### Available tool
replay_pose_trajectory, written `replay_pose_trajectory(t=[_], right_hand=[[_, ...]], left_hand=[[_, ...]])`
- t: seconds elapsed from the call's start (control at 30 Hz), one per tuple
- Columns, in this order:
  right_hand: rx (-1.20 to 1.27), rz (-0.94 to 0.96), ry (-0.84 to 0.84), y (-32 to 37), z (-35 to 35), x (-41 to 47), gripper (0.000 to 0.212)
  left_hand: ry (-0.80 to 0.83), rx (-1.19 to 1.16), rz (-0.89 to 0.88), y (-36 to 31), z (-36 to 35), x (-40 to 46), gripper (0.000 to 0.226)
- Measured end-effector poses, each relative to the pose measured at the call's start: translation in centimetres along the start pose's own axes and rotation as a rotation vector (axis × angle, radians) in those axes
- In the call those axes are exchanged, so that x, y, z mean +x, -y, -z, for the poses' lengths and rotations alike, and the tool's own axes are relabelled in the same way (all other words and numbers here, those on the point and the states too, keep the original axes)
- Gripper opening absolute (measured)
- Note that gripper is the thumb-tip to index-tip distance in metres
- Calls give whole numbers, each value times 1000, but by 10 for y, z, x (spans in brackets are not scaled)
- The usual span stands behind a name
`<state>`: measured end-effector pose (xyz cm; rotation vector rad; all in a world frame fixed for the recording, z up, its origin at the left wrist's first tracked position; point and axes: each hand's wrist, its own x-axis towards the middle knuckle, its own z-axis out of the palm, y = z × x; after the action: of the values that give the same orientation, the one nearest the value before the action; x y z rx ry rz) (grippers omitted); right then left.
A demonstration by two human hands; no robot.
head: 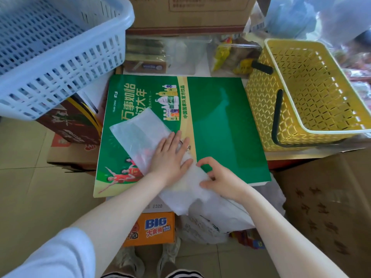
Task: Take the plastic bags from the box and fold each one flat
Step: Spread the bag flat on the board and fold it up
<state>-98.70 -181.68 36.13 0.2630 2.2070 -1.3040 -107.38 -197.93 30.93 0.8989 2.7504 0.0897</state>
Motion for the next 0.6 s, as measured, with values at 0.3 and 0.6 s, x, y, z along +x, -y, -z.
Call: replay_pose_trajectory(t=[0.3,0.6], right_hand=[[633,19,226,21,7,-24,36],[61,278,-239,58,-9,8,34]], left_hand=[[-76,-88,-108,20,21,-24,80],[0,-41,-87,56,-2,-54,91]])
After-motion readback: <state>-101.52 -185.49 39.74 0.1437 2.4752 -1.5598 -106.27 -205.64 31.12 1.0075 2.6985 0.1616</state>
